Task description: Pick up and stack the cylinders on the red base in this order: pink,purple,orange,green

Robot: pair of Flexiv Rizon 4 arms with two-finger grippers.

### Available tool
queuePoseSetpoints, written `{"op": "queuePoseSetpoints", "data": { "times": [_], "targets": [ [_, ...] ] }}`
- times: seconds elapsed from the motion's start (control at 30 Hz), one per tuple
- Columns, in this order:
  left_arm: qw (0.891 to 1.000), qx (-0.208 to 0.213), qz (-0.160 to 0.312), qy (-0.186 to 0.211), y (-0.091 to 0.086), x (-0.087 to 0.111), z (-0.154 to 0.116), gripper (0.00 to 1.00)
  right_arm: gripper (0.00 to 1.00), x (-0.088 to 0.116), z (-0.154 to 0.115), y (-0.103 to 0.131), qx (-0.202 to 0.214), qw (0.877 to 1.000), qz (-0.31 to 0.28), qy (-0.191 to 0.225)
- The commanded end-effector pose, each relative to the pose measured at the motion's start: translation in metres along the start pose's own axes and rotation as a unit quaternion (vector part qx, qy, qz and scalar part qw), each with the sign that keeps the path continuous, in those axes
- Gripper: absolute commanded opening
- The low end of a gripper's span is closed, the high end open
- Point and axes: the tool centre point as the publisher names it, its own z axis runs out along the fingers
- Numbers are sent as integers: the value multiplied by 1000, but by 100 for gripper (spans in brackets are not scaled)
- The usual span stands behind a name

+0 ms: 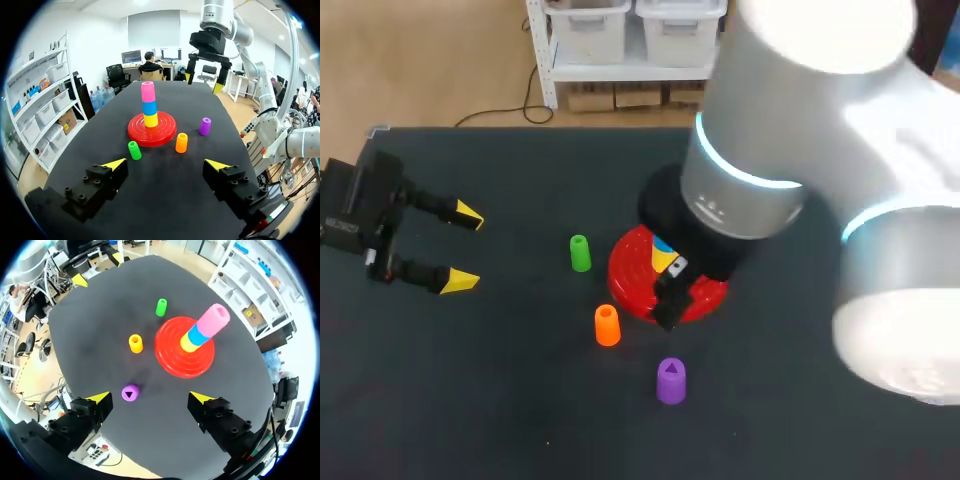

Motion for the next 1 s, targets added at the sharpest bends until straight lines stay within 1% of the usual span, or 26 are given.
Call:
{"op": "queuePoseSetpoints", "data": {
  "times": [0.03, 0.23, 0.4, 0.53, 0.77, 1.0],
  "targets": [
    [1000, -2, 1, -2, -1, 1, 0, 100, 100, -3, 2, 7, 0, 1000, -1, 28],
    [1000, -2, 1, -2, -1, 1, 0, 100, 100, 7, 8, 9, -5, 999, 2, 33],
    [1000, -2, 1, -2, -1, 1, 0, 100, 100, 18, 21, 12, -13, 999, 2, 36],
    [1000, -2, 1, -2, -1, 1, 0, 100, 100, 21, 30, 14, -19, 999, 0, 34],
    [1000, -2, 1, -2, -1, 1, 0, 100, 100, 25, 47, 26, -33, 998, -18, 41],
    [1000, -2, 1, -2, -1, 1, 0, 100, 100, 29, 55, 35, -32, 998, -28, 40]
  ]
}}
